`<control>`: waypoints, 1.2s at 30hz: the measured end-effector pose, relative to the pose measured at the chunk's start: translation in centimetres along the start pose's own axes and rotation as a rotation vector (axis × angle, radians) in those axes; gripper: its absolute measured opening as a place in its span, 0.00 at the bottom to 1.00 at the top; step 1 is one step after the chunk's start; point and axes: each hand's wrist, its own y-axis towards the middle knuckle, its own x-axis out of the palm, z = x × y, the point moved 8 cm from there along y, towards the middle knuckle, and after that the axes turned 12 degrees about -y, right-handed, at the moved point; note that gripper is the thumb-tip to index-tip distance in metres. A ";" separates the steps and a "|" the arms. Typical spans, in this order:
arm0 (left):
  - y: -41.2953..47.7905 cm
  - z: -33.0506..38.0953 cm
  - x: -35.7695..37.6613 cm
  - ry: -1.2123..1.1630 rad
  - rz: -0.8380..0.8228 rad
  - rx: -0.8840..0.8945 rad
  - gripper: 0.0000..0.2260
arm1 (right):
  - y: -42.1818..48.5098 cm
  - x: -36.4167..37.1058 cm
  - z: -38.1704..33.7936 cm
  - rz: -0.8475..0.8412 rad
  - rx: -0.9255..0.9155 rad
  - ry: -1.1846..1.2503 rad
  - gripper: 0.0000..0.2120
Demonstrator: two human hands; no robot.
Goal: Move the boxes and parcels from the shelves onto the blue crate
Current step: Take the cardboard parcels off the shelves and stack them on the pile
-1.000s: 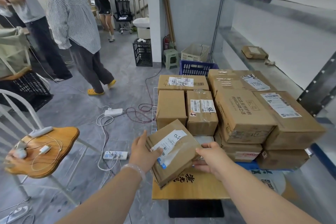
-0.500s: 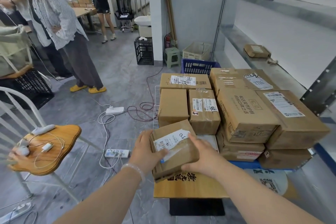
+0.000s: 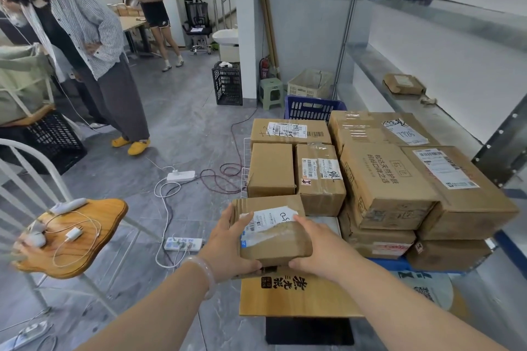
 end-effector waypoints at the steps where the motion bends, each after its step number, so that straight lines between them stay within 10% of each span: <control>1: 0.1 -0.3 -0.1 -0.023 0.008 -0.003 0.48 | 0.1 0.0 0.0 -0.004 -0.007 -0.008 0.49; 36: 1.6 -0.5 -1.5 -0.008 0.106 -0.089 0.44 | 1.8 -1.0 -1.1 0.004 -0.089 -0.078 0.46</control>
